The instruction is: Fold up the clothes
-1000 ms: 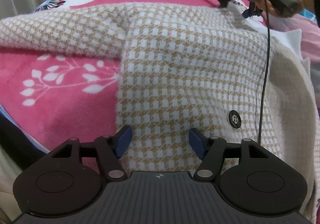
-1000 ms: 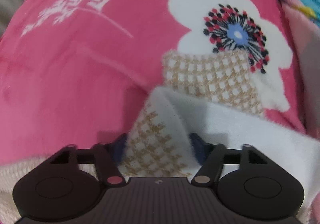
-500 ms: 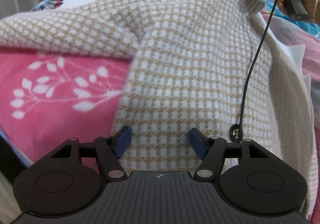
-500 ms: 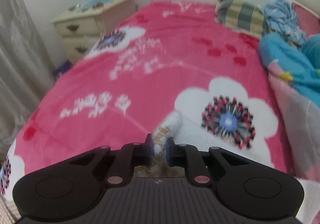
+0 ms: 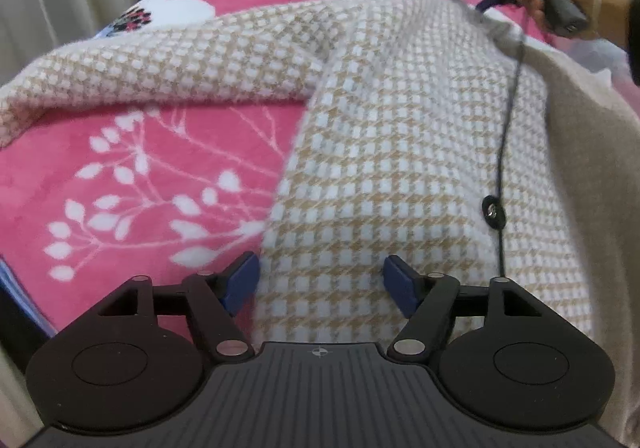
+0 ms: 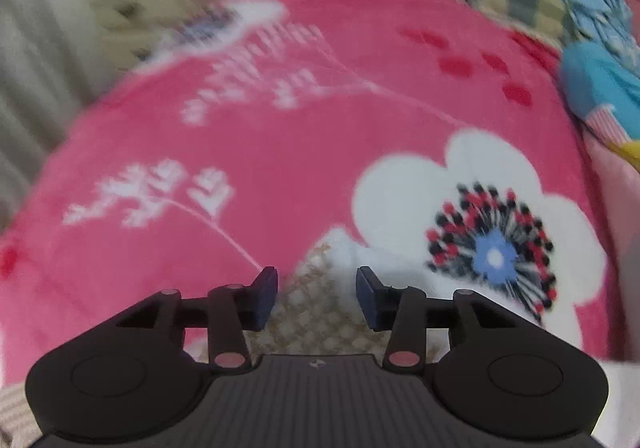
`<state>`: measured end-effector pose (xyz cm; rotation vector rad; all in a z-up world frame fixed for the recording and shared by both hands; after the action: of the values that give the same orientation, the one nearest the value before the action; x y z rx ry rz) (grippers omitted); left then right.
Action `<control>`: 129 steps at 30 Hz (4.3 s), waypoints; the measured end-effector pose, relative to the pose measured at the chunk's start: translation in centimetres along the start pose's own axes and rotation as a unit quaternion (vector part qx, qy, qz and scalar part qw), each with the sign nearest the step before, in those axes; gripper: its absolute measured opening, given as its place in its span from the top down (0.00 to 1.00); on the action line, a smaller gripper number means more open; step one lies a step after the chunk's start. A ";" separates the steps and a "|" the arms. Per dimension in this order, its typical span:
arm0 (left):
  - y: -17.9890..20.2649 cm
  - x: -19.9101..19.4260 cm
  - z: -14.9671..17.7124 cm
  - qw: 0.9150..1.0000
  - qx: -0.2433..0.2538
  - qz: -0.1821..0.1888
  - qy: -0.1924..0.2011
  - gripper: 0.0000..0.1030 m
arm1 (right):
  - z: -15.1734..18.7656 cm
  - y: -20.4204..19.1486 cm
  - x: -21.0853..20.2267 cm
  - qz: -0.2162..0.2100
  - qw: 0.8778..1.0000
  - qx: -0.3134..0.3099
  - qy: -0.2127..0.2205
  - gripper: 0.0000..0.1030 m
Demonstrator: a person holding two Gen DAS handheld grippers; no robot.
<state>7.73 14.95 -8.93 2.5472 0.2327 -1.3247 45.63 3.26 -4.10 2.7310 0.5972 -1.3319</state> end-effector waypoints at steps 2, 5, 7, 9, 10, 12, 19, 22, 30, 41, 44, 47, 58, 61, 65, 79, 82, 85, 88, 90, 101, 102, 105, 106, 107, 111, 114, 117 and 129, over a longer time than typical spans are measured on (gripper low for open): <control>-0.3 0.1 0.2 1.000 -0.005 0.001 -0.004 0.32 | 0.2 2.2 -3.5 -0.057 0.997 0.039 0.032 0.42; -0.4 -0.1 0.2 1.000 -0.006 0.003 -0.010 0.32 | 1.2 5.2 -8.2 -0.126 0.988 0.084 0.021 0.41; -0.4 -0.4 0.4 1.000 -0.008 0.006 -0.019 0.32 | 2.6 5.8 -9.8 -0.150 0.985 0.082 -0.010 0.43; -0.3 -0.9 0.7 1.000 -0.009 0.009 -0.027 0.32 | 4.3 5.6 -10.2 -0.169 0.982 0.062 -0.050 0.48; -0.4 -1.1 0.8 0.999 -0.009 0.011 -0.032 0.32 | 5.3 5.3 -9.8 -0.166 0.983 0.046 -0.066 0.51; -0.8 -1.2 1.0 0.999 -0.017 0.017 -0.041 0.32 | 7.7 4.7 -7.6 -0.129 0.988 0.003 -0.086 0.56; -2.5 -1.5 1.2 0.995 -0.051 0.044 -0.071 0.32 | 10.4 5.8 -6.9 -0.038 0.999 0.012 -0.008 0.70; -2.5 -1.9 1.7 0.993 -0.051 0.058 -0.091 0.32 | 10.4 5.8 -10.8 -0.023 0.999 0.001 0.035 0.63; -1.6 -3.9 3.8 0.989 -0.024 0.088 -0.116 0.32 | 16.8 1.1 -21.5 -0.203 0.975 -0.088 0.003 0.50; -3.7 -4.7 4.1 0.984 -0.043 0.120 -0.125 0.32 | 26.7 1.2 -26.3 -0.335 0.884 -0.038 -0.323 0.36; -3.5 -4.8 4.4 0.984 -0.030 0.118 -0.130 0.32 | 28.0 3.1 -27.2 -0.272 0.919 0.013 -0.285 0.22; -3.4 -4.8 4.5 0.981 -0.014 0.122 -0.148 0.32 | 30.8 4.1 -25.7 -0.240 0.926 0.075 -0.282 0.26; -3.6 -5.5 4.5 0.978 0.014 0.130 -0.164 0.35 | 34.8 1.9 -27.2 -0.226 0.946 0.054 -0.224 0.95; -3.4 -5.3 4.5 0.978 0.012 0.129 -0.165 0.35 | 36.7 2.5 -26.4 -0.182 0.955 0.030 -0.231 0.95; -3.6 -5.4 4.6 0.977 0.007 0.133 -0.165 0.34 | 36.8 1.7 -27.3 -0.164 0.963 0.003 -0.214 0.95; -4.7 -5.6 3.8 0.965 -0.041 0.176 -0.188 0.33 | 45.5 -17.9 -38.7 -0.230 0.808 -0.538 0.068 0.23; -5.0 -5.7 3.7 0.964 -0.052 0.179 -0.191 0.51 | 48.4 -20.3 -37.1 -0.218 0.784 -0.576 0.080 0.22; -5.3 -5.5 3.4 0.961 -0.073 0.180 -0.198 0.70 | 49.8 -21.8 -34.8 -0.201 0.787 -0.576 0.094 0.11; -5.7 -5.6 3.2 0.955 -0.108 0.190 -0.202 0.80 | 52.0 -23.2 -32.5 -0.155 0.764 -0.612 0.134 0.06; -5.9 -5.7 3.2 0.949 -0.134 0.201 -0.204 0.80 | 52.2 -23.8 -31.6 -0.138 0.768 -0.607 0.148 0.07; -6.1 -7.9 2.4 0.936 -0.180 0.272 -0.132 0.44 | 39.7 -14.4 -30.7 -0.221 0.958 -0.182 0.022 0.89; -6.1 -8.4 2.4 0.939 -0.172 0.272 -0.122 0.41 | 39.0 -13.0 -30.4 -0.232 0.963 -0.135 0.010 0.89; -6.0 -9.1 3.0 0.943 -0.157 0.269 -0.117 0.35 | 37.7 -9.6 -29.6 -0.252 0.968 -0.014 -0.012 0.90; -6.0 -9.6 3.3 0.946 -0.146 0.269 -0.110 0.33 | 37.5 -8.9 -29.5 -0.257 0.966 0.012 -0.016 0.90; -5.9 -10.1 3.5 0.948 -0.137 0.269 -0.102 0.30 | 37.3 -8.3 -29.6 -0.262 0.964 0.034 -0.017 0.90; -6.2 -9.9 4.3 0.924 -0.186 0.313 -0.115 0.28 | 35.5 -7.5 -31.5 -0.302 0.952 0.051 0.007 0.90; -6.2 -8.5 4.8 0.897 -0.233 0.344 -0.149 0.28 | 34.6 -7.6 -32.3 -0.322 0.946 0.035 0.022 0.90; -6.2 -7.5 4.9 0.895 -0.242 0.340 -0.161 0.28 | 34.1 -7.5 -31.9 -0.322 0.946 0.035 0.016 0.90; -5.0 -9.5 5.5 0.926 -0.161 0.322 -0.116 0.25 | 35.8 -7.5 -32.1 -0.301 0.951 -0.066 0.002 0.76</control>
<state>-3.30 17.85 -4.94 1.9150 -0.3771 -1.1766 -1.72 -7.46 -1.10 2.5339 1.5484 -1.3027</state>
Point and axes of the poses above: each gripper's, at about its wrist camera, not at the fingertips, and x roughly the way its jaws point, y to its right, z to its underside, the point moved 1 cm from there along x, roughly the way its jaws point, and after that the axes turned 6 degrees about y, right-handed, at the moved point
